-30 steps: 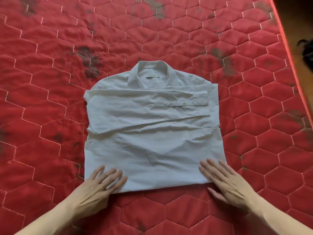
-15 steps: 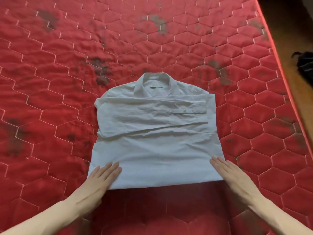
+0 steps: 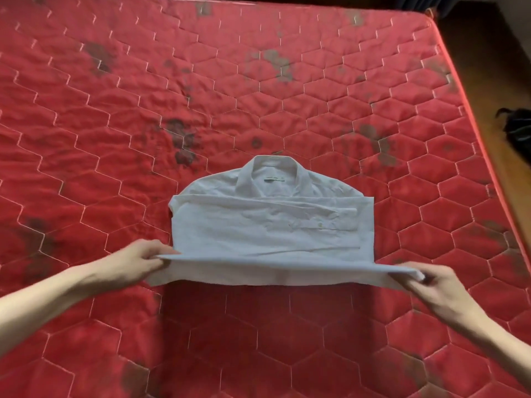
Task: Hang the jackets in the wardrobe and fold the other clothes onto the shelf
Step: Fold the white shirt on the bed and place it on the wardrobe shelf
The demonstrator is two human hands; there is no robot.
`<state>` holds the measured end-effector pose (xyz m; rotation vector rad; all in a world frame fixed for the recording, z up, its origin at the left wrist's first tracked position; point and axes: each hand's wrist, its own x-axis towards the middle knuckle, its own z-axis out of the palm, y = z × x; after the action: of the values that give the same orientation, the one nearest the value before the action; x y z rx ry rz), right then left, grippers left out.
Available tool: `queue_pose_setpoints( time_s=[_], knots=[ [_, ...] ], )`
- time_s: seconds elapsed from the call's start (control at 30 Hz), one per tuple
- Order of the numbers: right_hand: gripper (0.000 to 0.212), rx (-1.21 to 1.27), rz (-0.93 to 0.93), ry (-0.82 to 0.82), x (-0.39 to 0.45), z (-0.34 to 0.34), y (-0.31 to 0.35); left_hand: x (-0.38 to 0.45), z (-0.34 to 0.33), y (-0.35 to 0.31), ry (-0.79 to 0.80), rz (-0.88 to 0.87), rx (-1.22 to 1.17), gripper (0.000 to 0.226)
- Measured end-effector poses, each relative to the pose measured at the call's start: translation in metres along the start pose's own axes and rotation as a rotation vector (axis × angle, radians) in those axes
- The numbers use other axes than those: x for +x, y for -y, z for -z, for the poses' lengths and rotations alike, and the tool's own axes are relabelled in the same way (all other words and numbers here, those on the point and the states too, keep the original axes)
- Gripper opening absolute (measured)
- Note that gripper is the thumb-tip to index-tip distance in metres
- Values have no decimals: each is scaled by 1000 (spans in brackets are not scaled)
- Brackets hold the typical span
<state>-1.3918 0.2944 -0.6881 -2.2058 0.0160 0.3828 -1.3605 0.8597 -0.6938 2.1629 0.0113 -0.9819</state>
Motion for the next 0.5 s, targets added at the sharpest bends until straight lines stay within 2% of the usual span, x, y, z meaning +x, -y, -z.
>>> queue_pose_setpoints(
  time_s=[0.17,0.23,0.37,0.43,0.5],
  knots=[
    [27,138,-105,-246,60,-10,14,31,34,4,-418,90,-376,6],
    [21,97,-108,-297,87,-16,19,49,43,1,-529,84,-440,8],
    [36,-59,-100,-381,140,-29,26,89,57,0,-622,56,-468,12],
    [39,-157,-140,-398,166,-34,23,111,63,3,-653,69,-475,10],
    [38,-229,-196,-383,189,-38,14,132,68,7,-677,101,-530,19]
  ],
)
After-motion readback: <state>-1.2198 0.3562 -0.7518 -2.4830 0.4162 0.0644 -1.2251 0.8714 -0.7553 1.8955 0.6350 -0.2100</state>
